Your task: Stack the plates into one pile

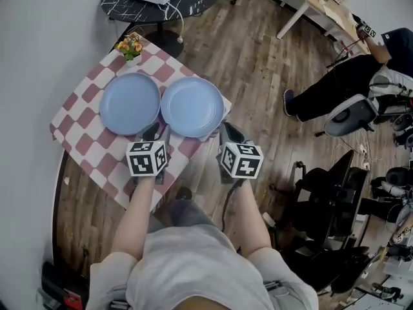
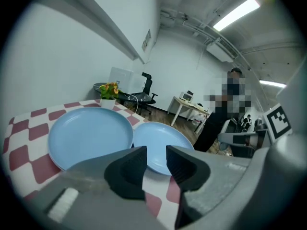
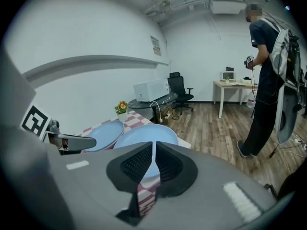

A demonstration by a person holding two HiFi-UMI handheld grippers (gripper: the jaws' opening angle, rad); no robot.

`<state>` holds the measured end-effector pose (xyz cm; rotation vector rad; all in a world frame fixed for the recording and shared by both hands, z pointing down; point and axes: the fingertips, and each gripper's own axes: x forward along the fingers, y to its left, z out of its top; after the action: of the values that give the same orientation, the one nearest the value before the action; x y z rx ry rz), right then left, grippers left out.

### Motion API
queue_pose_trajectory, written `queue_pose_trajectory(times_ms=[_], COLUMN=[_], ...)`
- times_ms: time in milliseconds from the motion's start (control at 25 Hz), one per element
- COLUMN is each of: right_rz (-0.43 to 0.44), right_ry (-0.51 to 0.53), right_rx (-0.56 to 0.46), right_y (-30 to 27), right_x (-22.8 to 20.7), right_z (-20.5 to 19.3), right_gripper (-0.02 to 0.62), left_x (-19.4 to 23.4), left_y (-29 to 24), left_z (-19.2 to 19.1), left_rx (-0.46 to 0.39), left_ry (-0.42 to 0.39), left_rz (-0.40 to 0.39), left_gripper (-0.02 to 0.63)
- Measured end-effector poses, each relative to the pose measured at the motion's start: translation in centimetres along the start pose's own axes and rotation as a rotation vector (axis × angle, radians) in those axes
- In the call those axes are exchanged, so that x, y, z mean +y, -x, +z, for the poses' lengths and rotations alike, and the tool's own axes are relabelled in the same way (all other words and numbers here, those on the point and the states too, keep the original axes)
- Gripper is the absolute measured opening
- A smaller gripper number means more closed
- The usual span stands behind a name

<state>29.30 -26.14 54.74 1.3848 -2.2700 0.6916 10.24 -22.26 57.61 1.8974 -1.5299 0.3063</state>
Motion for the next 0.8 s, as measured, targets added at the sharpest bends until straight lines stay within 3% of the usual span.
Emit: queue_pose_trajectory(times_ms=[400,800], right_rz=[-0.001,-0.004], right_ry=[-0.071,-0.146], right_rx=[0.149,0.262], right_y=[-5.6,-10.3], right_x=[-3.6,-5.6], right_z=[-3.8,-6.4], right_gripper=[0.104,0.12], left_x=[2.0,3.1], left_y=[-4.1,-7.4], left_z=[-2.9,-4.8], left_rx=[0.072,0.147], left_ry=[0.124,0.145], left_rz=[0.103,0.161], left_gripper=[0.183,0.198])
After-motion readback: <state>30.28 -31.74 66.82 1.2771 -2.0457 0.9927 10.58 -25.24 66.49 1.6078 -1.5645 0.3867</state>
